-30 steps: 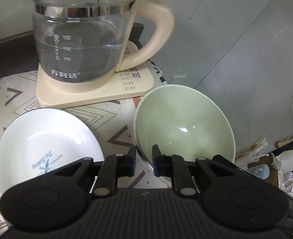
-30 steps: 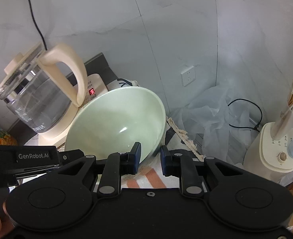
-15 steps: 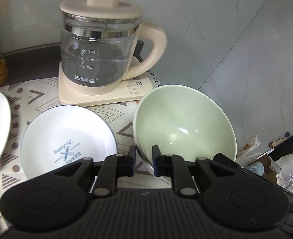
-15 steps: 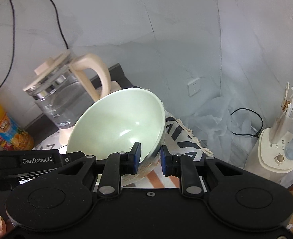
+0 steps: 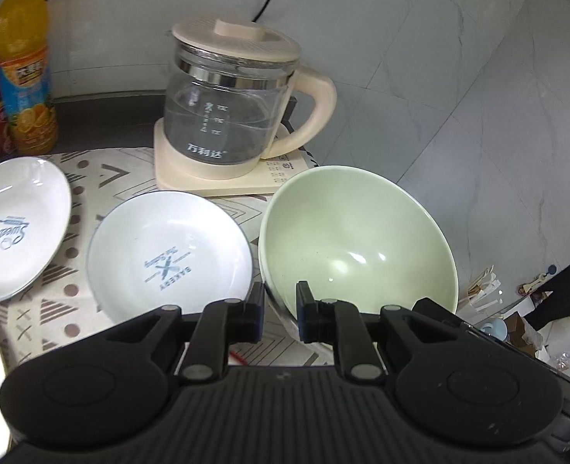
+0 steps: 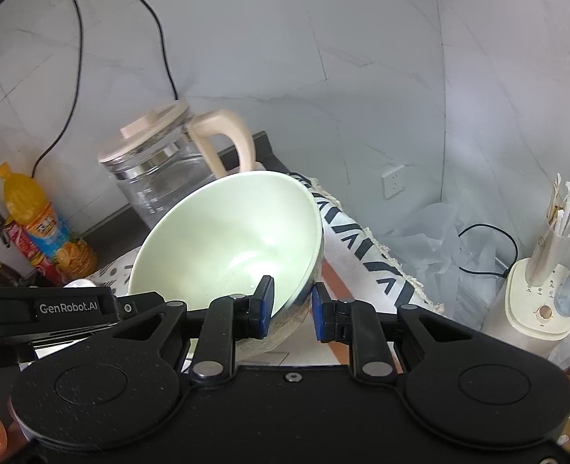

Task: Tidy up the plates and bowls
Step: 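Carry the small green bowl over the stacked bowls and lower it in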

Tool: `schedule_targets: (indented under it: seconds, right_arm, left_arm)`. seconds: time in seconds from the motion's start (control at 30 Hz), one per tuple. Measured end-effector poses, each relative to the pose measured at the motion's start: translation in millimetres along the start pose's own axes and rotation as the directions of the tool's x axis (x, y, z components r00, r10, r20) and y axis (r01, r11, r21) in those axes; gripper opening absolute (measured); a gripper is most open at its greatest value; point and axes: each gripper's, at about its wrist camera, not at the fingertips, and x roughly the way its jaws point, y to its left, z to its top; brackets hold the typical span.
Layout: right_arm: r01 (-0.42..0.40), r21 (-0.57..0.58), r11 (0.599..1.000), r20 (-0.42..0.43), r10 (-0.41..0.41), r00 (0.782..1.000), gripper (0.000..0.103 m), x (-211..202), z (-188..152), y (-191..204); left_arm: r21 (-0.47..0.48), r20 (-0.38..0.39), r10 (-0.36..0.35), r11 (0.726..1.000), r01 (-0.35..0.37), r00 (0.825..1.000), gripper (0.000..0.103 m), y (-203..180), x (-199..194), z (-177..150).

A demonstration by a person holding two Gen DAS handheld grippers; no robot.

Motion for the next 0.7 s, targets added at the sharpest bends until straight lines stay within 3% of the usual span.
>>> schedule_targets:
  seconds: [0.7]
  right_arm:
    - [-0.103,-0.058,0.993,0.032,0.105,0.994,0.021,-53,-30,32]
  left_arm:
    - [-0.043,0.073,0.055,0.998,-0.052,0.996,0.015,29,-77,-40]
